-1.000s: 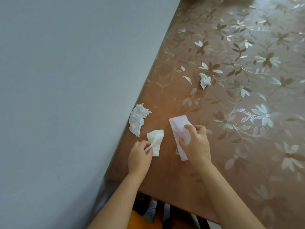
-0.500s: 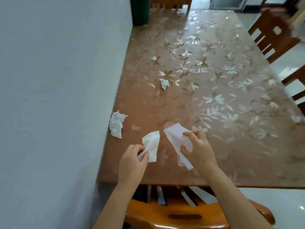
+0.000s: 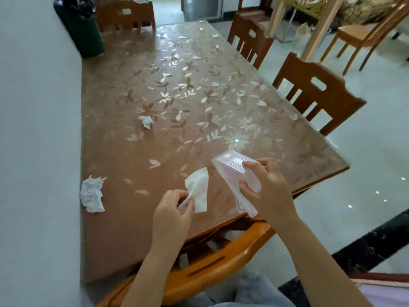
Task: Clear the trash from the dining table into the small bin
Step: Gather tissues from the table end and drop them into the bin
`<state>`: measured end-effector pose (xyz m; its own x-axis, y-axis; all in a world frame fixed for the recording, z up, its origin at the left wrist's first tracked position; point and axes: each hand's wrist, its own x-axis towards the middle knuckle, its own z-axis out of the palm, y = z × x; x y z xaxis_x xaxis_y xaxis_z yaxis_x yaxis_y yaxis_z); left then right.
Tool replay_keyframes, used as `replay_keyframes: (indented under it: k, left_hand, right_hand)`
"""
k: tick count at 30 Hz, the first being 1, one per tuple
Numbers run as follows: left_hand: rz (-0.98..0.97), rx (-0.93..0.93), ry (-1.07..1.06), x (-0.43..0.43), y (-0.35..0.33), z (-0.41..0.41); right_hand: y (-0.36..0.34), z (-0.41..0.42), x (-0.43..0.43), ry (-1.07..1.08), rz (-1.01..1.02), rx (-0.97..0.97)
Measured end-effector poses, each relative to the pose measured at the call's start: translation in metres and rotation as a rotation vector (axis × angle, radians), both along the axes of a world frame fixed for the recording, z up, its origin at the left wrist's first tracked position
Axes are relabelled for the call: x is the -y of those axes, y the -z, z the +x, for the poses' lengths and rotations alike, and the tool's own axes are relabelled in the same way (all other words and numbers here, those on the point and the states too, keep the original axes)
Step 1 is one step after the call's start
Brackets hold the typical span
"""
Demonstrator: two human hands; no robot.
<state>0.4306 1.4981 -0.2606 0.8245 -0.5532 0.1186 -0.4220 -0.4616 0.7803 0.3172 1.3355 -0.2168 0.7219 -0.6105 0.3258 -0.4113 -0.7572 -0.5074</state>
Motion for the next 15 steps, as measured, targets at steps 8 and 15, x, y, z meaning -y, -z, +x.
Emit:
replay_keyframes:
  k: [8, 15]
  left_hand:
    - [-0.060, 0.025, 0.243, 0.117, -0.019, -0.051]
    - [-0.083, 0.029, 0.493, 0.265, -0.017, -0.161]
  right_hand:
    - [-0.009, -0.088, 0.078, 0.256, -0.027, 0.103]
    - [0.000, -0.222, 0.188, 0.478, -0.044, 0.079]
